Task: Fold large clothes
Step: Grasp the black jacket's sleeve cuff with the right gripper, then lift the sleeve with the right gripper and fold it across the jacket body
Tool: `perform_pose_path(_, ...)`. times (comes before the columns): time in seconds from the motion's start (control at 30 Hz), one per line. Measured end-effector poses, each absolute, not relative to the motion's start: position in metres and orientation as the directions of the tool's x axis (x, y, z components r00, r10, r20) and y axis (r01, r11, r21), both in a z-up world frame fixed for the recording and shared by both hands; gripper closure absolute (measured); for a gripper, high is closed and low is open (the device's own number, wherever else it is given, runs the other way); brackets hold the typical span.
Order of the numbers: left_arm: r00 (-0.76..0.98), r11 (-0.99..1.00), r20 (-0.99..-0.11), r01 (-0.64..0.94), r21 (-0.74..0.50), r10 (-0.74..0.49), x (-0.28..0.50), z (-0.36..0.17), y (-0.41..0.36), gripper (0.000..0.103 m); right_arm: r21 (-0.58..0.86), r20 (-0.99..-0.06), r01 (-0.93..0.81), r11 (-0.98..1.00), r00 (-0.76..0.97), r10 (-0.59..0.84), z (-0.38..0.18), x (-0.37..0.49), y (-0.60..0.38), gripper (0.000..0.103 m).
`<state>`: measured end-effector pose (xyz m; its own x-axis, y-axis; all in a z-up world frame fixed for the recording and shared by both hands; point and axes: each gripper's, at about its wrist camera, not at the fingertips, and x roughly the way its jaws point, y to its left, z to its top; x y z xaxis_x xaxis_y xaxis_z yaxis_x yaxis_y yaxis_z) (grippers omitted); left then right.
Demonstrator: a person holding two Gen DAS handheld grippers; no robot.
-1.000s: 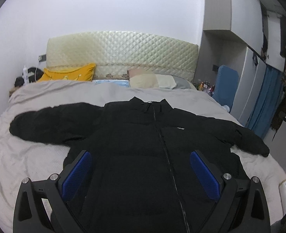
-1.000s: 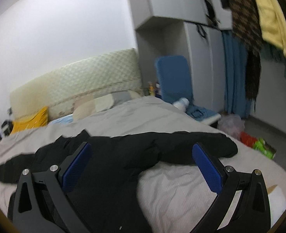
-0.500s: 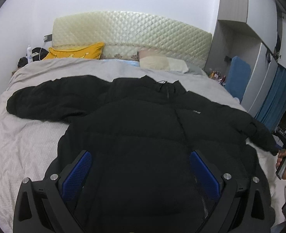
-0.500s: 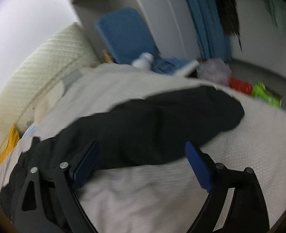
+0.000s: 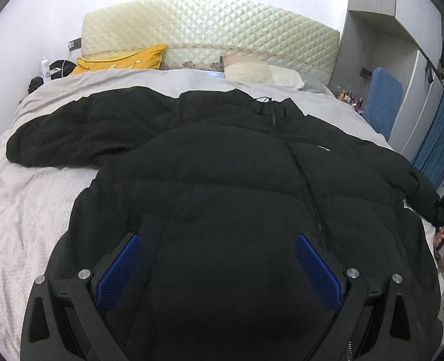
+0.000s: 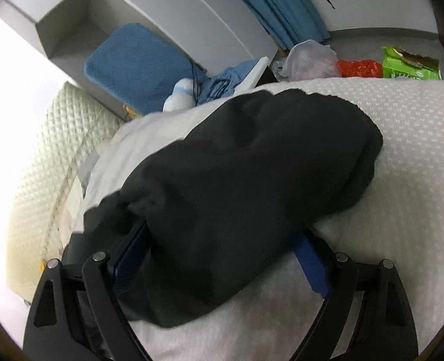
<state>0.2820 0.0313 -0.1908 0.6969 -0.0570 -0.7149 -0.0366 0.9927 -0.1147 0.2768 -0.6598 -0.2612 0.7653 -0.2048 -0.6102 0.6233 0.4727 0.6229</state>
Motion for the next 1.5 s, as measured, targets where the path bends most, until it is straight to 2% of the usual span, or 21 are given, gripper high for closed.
perform_pose_path(0.1, 0.696, 0.992, -0.716, -0.046, -0.119, -0.053, 0.285, -0.194, 0.035, 0.000, 0.680, -0.560, 0.599, 0.424, 0.797, -0.228, -0.261, 0.279, -0.671, 0.013)
perform_pose_path(0.17, 0.701, 0.992, -0.711, -0.052, -0.115, -0.045, 0.285, -0.195, 0.036, 0.000, 0.732, -0.499, 0.545, 0.409, 0.837, -0.223, -0.261, 0.283, -0.677, 0.026)
perform_pose_path(0.23, 0.705, 0.992, -0.708, -0.061, -0.113, -0.037, 0.287, -0.196, 0.036, 0.000, 0.730, -0.493, 0.535, 0.426, 0.843, -0.213, -0.261, 0.290, -0.678, 0.051)
perform_pose_path(0.27, 0.706, 0.991, -0.707, -0.064, -0.114, -0.036, 0.287, -0.197, 0.037, 0.000, 0.721, -0.494, 0.535, 0.440, 0.843, -0.215, -0.261, 0.292, -0.676, 0.057)
perform_pose_path(0.3, 0.705, 0.991, -0.709, -0.065, -0.113, -0.035, 0.288, -0.197, 0.037, 0.000, 0.713, -0.492, 0.535, 0.453, 0.843, -0.220, -0.259, 0.294, -0.675, 0.068)
perform_pose_path(0.43, 0.683, 0.996, -0.731, -0.065, -0.064, -0.002, 0.295, -0.200, 0.033, 0.000, 0.697, -0.449, 0.510, 0.503, 0.858, -0.249, -0.238, 0.292, -0.676, 0.087)
perform_pose_path(0.7, 0.710, 0.997, -0.705, -0.062, -0.046, 0.012, 0.290, -0.189, 0.040, 0.000, 0.644, -0.427, 0.526, 0.555, 0.849, -0.310, -0.181, 0.280, -0.677, 0.090)
perform_pose_path(0.8, 0.708, 0.998, -0.706, -0.057, -0.024, 0.024, 0.289, -0.187, 0.043, 0.000, 0.614, -0.369, 0.502, 0.609, 0.865, -0.341, -0.139, 0.274, -0.670, 0.090)
perform_pose_path(1.0, 0.737, 0.997, -0.675, -0.050, -0.051, 0.002, 0.280, -0.173, 0.053, 0.000, 0.556, -0.326, 0.460, 0.692, 0.887, -0.328, -0.050, 0.276, -0.636, 0.090)
perform_pose_path(1.23, 0.759, 0.999, -0.652, -0.028, -0.032, 0.000, 0.270, -0.165, 0.057, 0.000, 0.416, -0.275, 0.393, 0.820, 0.914, -0.299, 0.044, 0.291, -0.548, 0.090)
perform_pose_path(1.5, 0.782, 0.999, -0.621, 0.018, -0.047, -0.044, 0.257, -0.151, 0.061, 0.000, 0.249, -0.231, 0.248, 0.936, 0.954, -0.191, 0.109, 0.323, -0.397, 0.090)
